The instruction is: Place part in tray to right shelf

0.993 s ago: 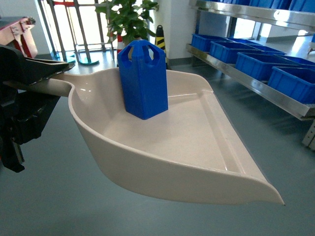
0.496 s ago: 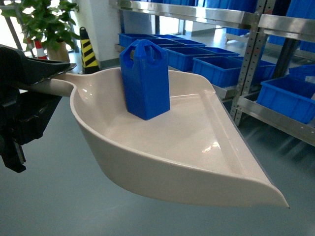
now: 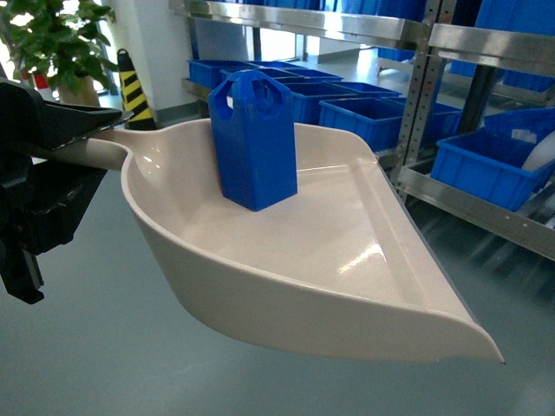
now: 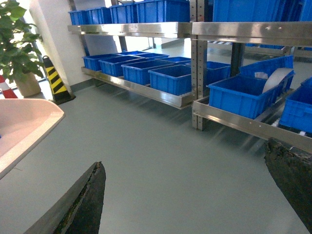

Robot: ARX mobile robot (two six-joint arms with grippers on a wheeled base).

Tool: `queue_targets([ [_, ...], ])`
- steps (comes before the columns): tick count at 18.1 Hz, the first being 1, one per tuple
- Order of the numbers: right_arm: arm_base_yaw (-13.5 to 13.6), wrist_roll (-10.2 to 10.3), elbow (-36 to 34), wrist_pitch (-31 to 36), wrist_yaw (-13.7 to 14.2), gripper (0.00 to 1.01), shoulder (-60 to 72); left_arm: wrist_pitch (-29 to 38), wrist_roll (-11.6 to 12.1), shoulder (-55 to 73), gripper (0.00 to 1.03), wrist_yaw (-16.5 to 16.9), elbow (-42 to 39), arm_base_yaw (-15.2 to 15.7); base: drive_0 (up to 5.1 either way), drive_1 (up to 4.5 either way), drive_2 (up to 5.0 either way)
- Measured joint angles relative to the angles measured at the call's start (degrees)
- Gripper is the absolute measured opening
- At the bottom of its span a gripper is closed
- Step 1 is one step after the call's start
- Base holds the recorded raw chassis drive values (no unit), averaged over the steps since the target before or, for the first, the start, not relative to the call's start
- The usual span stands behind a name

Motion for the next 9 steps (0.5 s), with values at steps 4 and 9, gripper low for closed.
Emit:
queue_targets([
  [4,0.0,0.0,0.0,0.0,0.0,0.98,0.0,0.0,0.0,0.0,0.15,0.0,0.0,0.0,-1.5,-1.51,-1.5],
  [9,0.0,0.0,0.0,0.0,0.0,0.98,0.0,0.0,0.0,0.0,0.15,0.0,0.0,0.0,-1.6,-1.58,-1.6],
])
